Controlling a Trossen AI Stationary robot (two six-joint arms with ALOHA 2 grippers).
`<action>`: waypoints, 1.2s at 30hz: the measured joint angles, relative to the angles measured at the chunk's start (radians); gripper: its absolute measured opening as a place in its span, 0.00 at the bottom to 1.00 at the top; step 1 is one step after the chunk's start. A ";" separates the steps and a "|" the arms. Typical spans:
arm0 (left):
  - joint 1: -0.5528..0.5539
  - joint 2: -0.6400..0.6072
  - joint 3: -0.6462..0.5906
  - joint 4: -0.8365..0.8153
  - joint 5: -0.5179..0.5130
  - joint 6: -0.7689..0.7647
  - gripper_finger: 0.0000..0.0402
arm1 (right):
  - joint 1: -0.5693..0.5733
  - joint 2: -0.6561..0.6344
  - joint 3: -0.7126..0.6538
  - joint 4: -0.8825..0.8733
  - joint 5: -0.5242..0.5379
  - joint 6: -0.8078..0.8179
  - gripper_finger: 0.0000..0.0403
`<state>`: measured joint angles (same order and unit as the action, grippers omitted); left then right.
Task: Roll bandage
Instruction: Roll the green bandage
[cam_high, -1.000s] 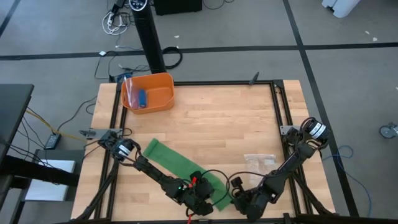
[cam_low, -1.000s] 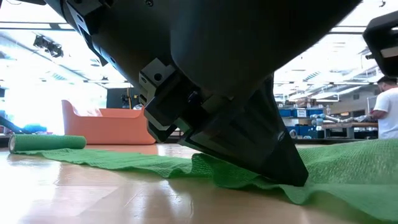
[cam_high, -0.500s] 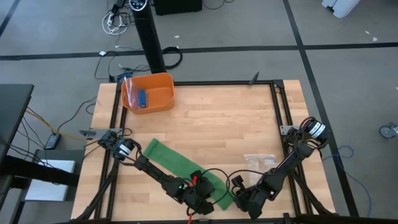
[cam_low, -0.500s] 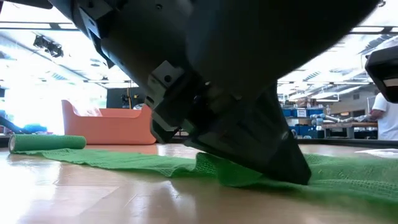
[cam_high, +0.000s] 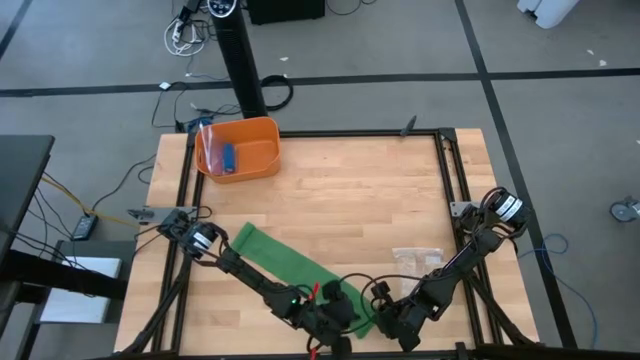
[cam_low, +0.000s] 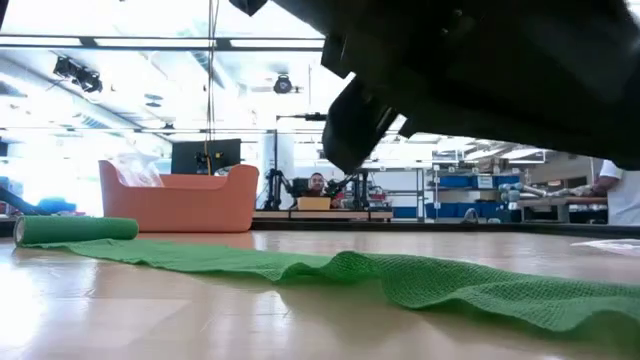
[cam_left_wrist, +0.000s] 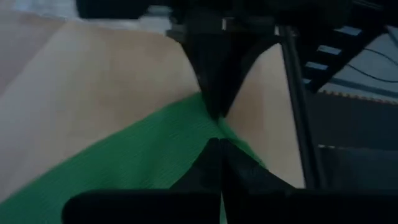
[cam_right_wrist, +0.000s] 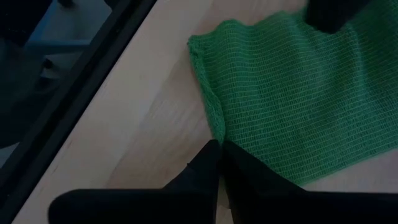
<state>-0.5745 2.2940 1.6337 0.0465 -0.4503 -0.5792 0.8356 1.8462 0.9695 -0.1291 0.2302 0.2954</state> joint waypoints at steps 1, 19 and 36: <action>0.002 0.004 0.000 0.010 0.009 0.000 0.00 | 0.000 0.000 0.000 0.000 0.000 0.000 0.07; 0.022 0.057 0.001 0.116 0.117 0.028 0.00 | -0.008 0.000 -0.001 0.000 0.000 -0.009 0.06; 0.025 0.127 0.027 0.138 0.157 0.035 0.00 | -0.024 0.000 -0.001 0.008 0.000 -0.016 0.06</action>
<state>-0.5495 2.4206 1.6605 0.1842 -0.2930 -0.5438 0.8115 1.8462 0.9684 -0.1212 0.2306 0.2791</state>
